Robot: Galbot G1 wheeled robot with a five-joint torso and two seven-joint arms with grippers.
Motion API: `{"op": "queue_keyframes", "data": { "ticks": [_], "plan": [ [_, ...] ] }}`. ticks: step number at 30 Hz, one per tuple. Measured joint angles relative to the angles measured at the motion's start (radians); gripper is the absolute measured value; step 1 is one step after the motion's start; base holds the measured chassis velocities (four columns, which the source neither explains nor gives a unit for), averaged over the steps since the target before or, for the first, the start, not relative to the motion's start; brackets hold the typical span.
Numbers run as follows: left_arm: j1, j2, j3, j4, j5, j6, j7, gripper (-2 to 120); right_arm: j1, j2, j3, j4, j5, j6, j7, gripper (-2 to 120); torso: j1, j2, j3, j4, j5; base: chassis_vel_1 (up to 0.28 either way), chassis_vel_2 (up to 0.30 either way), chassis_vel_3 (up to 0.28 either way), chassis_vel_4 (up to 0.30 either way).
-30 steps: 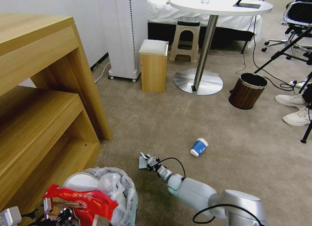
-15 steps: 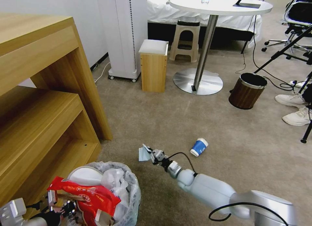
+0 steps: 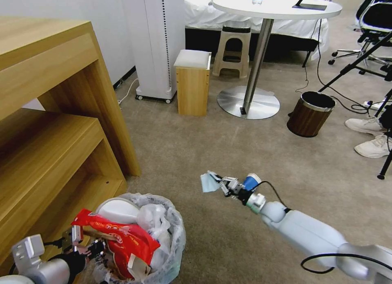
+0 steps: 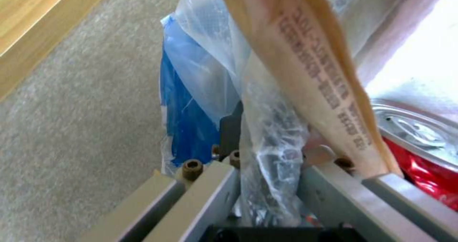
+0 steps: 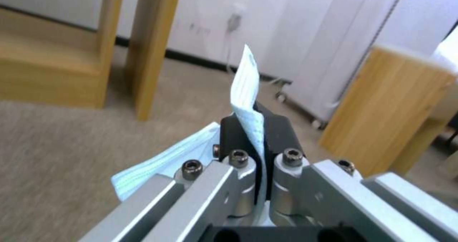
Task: Pick up the trash bin and place the garbage on the floor into it.
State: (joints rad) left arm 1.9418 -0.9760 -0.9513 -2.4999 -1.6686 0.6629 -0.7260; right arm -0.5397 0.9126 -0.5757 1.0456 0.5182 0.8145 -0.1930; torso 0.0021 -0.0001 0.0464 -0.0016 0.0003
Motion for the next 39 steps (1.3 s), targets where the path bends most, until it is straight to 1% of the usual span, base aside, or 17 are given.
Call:
{"op": "queue_keyframes", "data": {
  "ticks": [2, 3, 6, 8, 10, 12, 14, 16, 18, 30, 36, 39],
  "plan": [
    [-0.010, 0.015, 0.004, 0.000, 0.000, 0.000, 0.005, 0, -0.011, -0.036, 0.032, 0.056, 0.005, 0.000, -0.002, 0, 0.000, 0.000, 0.000, -0.0004, -0.0003, 0.000, 0.000, 0.000, 0.000],
    [-0.010, 0.015, 0.004, 0.000, 0.000, 0.000, 0.005, 0, -0.011, -0.036, 0.032, 0.056, 0.005, 0.000, -0.002, 0, 0.000, 0.000, 0.000, -0.0004, -0.0003, 0.000, 0.000, 0.000, 0.000],
    [-0.015, 0.021, 0.001, 0.000, -0.004, 0.000, 0.007, 0, -0.016, -0.084, 0.049, 0.155, 0.019, 0.000, -0.011, 0, 0.000, 0.000, 0.000, -0.0002, -0.0003, 0.000, 0.000, 0.000, 0.000],
    [-0.015, 0.020, -0.002, 0.000, -0.004, 0.000, 0.007, 0, -0.015, -0.093, 0.049, 0.175, 0.022, 0.000, -0.015, 0, 0.000, 0.000, 0.000, -0.0001, -0.0004, 0.000, 0.000, 0.000, 0.000],
    [-0.019, 0.018, -0.004, 0.000, -0.005, 0.000, 0.007, 0, -0.006, -0.121, 0.050, 0.248, 0.031, -0.002, -0.026, 0, 0.000, 0.000, 0.000, 0.0001, -0.0001, 0.000, 0.000, 0.000, 0.000],
    [-0.020, 0.018, -0.004, 0.000, -0.005, 0.000, 0.007, 0, -0.004, -0.127, 0.049, 0.266, 0.035, -0.002, -0.027, 0, 0.000, 0.000, 0.000, 0.0001, -0.0002, 0.000, 0.000, 0.000, 0.000],
    [-0.028, 0.013, 0.005, 0.000, -0.005, 0.000, 0.007, 0, 0.005, -0.152, 0.045, 0.339, 0.045, -0.003, -0.030, 0, 0.000, 0.000, 0.000, -0.0001, -0.0003, 0.000, 0.000, 0.000, 0.000],
    [-0.028, 0.012, 0.008, 0.000, -0.005, 0.000, 0.007, 0, 0.006, -0.156, 0.045, 0.351, 0.045, -0.004, -0.031, 0, 0.000, 0.000, 0.000, 0.0000, -0.0004, 0.000, 0.000, 0.000, 0.000],
    [-0.028, 0.005, 0.019, 0.000, 0.001, 0.004, 0.015, 0, 0.007, -0.170, 0.044, 0.401, 0.045, -0.013, -0.025, 0, 0.000, 0.000, 0.000, 0.0000, -0.0004, 0.000, 0.000, 0.000, 0.000],
    [-0.054, 0.025, 0.029, 0.000, -0.004, 0.001, 0.028, 0, 0.044, -0.174, 0.004, 0.523, 0.045, -0.052, 0.015, 0, 0.000, 0.000, 0.000, -0.0001, -0.0004, 0.000, 0.000, 0.000, 0.000],
    [-0.084, 0.034, 0.048, 0.000, -0.001, -0.007, 0.038, 0, 0.052, -0.167, -0.008, 0.529, 0.041, -0.062, 0.022, 0, 0.000, 0.000, 0.000, 0.0000, -0.0002, 0.000, 0.000, 0.000, 0.000],
    [-0.112, 0.042, 0.068, 0.015, 0.018, -0.019, 0.051, 0, 0.053, -0.169, -0.008, 0.528, 0.035, -0.064, 0.025, 0, 0.000, 0.000, 0.000, -0.0002, -0.0003, 0.000, 0.000, 0.000, 0.000]
  ]
}}
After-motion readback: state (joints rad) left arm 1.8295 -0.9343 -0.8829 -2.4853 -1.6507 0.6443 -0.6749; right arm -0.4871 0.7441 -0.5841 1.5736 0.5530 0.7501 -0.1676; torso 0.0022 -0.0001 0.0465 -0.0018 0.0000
